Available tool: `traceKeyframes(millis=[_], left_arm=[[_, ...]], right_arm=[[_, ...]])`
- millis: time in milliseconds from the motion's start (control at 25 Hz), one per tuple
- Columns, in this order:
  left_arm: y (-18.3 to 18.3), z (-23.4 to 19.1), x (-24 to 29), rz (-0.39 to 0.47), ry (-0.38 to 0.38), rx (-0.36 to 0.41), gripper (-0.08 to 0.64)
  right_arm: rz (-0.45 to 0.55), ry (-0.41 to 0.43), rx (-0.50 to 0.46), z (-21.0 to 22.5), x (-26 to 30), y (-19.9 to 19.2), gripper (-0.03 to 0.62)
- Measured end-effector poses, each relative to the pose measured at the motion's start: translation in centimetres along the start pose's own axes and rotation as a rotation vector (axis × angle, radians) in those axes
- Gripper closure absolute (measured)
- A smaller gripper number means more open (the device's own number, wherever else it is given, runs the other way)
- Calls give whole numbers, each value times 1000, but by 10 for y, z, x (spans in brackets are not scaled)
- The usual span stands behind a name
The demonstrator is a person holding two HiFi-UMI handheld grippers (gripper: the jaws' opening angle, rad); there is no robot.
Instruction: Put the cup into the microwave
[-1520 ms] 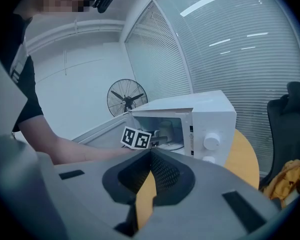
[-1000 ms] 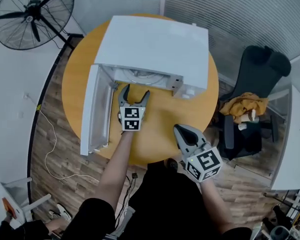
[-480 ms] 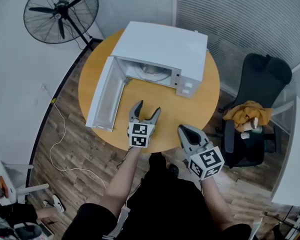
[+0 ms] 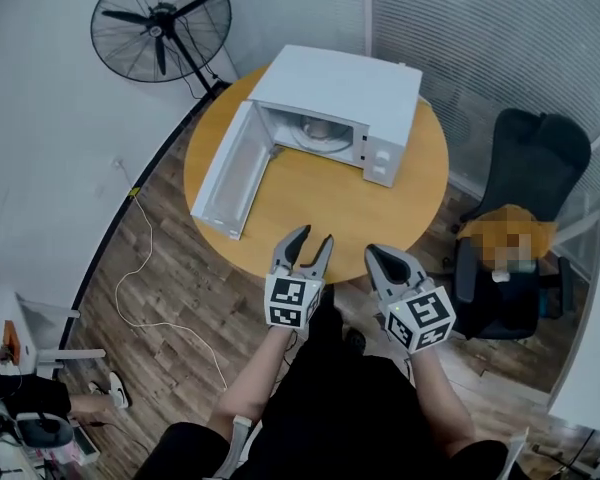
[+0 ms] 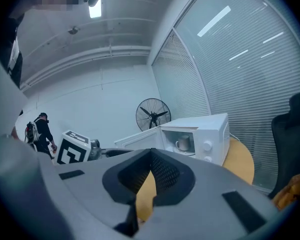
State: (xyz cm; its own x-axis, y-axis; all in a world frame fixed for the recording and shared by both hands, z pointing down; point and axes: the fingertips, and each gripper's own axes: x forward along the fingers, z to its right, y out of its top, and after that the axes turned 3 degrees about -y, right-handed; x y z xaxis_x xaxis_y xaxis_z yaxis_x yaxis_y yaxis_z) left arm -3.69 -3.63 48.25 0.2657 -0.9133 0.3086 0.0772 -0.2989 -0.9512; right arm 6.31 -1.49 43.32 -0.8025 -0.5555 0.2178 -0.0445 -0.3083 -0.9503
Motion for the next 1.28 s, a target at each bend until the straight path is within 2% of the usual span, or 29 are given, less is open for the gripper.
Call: traceKeyframes(millis=[200,520,760,1280], left_arm=[[17,26,-36,44,20,-16,468],[38,40,-73,92,70,-26,557],[52,50,-89,118,70,-22,563],[55,46,-103,128,55,-26,563]], right_arm=[[7,24,-8,-9,-19,-4,583],[53,72,-13,-20,-38,12,583],[76,111,-57,-29,-43,19,584],[75,96,-85,-41,-39,15,584]])
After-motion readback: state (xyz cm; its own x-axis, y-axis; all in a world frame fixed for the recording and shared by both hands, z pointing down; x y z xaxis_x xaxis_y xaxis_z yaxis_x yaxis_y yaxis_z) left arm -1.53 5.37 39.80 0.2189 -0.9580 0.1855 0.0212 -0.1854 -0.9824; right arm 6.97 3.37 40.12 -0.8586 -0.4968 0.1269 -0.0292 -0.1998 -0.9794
